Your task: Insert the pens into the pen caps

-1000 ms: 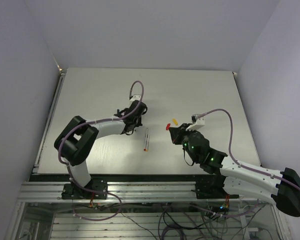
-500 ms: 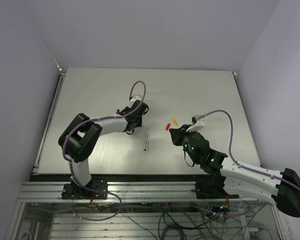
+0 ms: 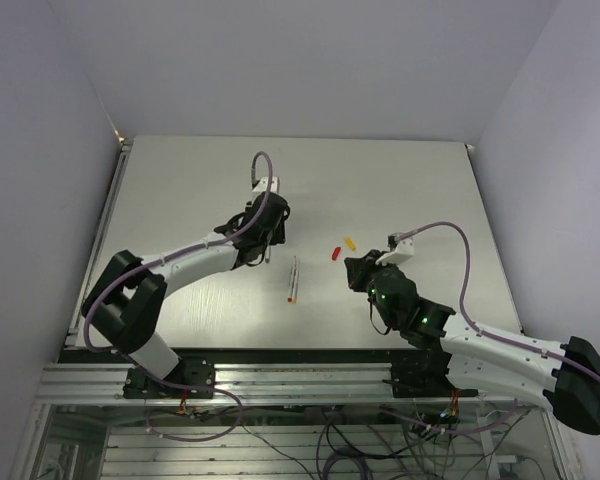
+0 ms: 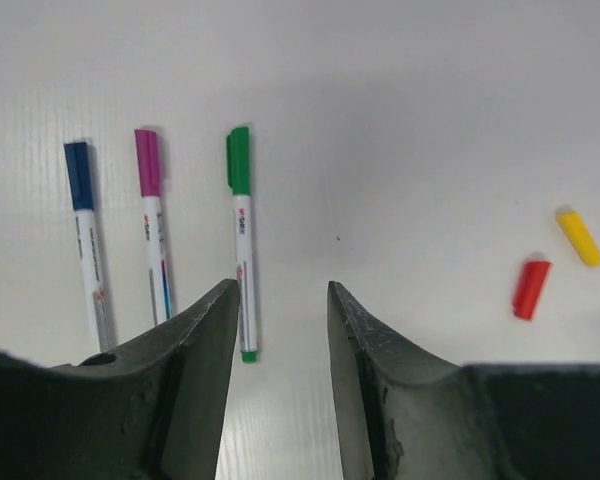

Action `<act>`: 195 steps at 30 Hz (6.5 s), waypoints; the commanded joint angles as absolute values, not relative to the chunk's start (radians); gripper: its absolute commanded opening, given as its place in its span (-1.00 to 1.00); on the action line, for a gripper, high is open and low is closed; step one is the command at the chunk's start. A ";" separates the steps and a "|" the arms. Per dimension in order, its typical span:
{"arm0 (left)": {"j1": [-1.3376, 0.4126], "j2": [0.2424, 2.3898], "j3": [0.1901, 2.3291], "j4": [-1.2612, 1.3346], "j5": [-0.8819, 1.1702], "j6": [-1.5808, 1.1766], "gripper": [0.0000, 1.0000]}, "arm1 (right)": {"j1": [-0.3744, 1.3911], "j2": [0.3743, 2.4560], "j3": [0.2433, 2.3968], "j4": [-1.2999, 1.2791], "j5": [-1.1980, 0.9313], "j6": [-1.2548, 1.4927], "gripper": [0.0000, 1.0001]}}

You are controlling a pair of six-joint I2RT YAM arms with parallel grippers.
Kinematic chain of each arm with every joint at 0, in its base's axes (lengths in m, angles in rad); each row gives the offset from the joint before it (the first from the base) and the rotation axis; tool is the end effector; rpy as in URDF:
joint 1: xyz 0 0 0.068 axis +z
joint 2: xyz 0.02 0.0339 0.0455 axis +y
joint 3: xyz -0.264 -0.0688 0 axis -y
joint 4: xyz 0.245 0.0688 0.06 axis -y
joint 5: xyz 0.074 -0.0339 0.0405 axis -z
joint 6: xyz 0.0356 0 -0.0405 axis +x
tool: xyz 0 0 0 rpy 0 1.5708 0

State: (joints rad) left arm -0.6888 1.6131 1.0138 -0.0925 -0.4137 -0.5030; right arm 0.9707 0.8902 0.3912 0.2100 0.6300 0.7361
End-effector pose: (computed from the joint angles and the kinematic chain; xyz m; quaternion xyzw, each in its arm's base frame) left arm 0.2788 -0.2110 0.2206 -0.0048 0.8900 -0.0799 0.4490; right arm 0.1281 0.1501 0.2248 0.0948 0.7786 0.2651 0.5609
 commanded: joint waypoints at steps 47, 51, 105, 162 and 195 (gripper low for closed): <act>-0.953 1.696 0.889 -0.195 -0.438 -0.552 -0.15 | 0.945 0.877 0.402 0.018 0.823 0.919 -0.60; -0.953 1.718 0.900 -0.208 -0.450 -0.542 -0.23 | 0.945 0.892 0.410 0.024 0.830 0.912 -0.60; -0.956 1.196 0.666 -0.220 -0.477 -0.592 -0.86 | 0.670 1.758 1.046 -0.225 0.455 0.777 -0.31; -0.956 1.076 0.492 0.323 -0.111 -0.554 -0.86 | 0.666 1.192 0.518 0.559 0.145 0.652 -1.00; -0.956 1.052 0.418 0.661 0.004 -0.682 -0.86 | 0.724 1.214 0.401 1.182 0.066 0.674 -1.00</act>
State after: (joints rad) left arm -0.9512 1.0771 0.4274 0.6064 -0.0151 -0.6819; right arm 0.7158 1.2144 0.3916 1.1355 0.0658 0.6941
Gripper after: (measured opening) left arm 0.098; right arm 0.047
